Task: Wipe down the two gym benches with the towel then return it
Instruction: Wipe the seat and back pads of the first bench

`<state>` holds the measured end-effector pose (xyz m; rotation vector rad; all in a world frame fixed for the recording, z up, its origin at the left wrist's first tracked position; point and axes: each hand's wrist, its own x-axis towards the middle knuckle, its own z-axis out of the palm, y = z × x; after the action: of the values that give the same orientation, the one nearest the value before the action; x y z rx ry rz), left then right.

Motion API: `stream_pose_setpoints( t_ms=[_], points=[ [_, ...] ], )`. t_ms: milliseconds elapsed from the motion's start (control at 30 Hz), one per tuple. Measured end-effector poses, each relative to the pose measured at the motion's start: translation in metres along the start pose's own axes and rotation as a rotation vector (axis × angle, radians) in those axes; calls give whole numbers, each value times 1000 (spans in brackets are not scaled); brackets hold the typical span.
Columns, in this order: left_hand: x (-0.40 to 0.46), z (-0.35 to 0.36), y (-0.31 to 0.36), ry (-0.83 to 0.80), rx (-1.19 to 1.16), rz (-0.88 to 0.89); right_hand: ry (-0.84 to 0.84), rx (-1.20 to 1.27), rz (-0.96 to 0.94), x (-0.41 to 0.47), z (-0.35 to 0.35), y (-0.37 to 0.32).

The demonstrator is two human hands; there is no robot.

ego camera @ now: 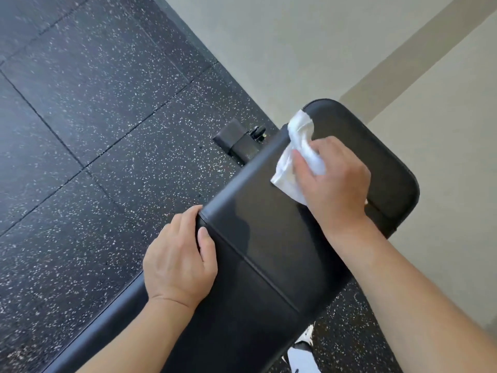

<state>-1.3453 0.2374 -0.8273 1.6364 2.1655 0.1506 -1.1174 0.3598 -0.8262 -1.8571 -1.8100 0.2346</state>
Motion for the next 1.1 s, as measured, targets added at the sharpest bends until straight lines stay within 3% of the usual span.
stream_pose_setpoints(
  t_ms=[100,200,333,400,533,667,900,1033,1100],
  points=[
    [1,0,0,-1,8,-7,-47,-24,-72,22,35,-57],
    [0,-2,1,-8,13,3,-134,-39,-281,-10,46,-96],
    [1,-2,1,-23,14,-6,-255,109,-448,-64,9,-59],
    [0,-3,3,-11,23,-11,-206,65,-489,-66,-13,-18],
    [0,-2,5,-5,16,-31,-74,-19,-265,-29,-34,41],
    [-2,-3,7,-7,17,-45,-17,-5,-111,-5,-7,7],
    [-2,2,4,11,76,-53,-101,95,-228,-43,9,-45],
    [-3,2,6,12,68,-63,-248,73,-412,-101,-31,-5],
    [-2,2,8,15,64,-55,-171,49,-351,-105,-54,39]
  ],
)
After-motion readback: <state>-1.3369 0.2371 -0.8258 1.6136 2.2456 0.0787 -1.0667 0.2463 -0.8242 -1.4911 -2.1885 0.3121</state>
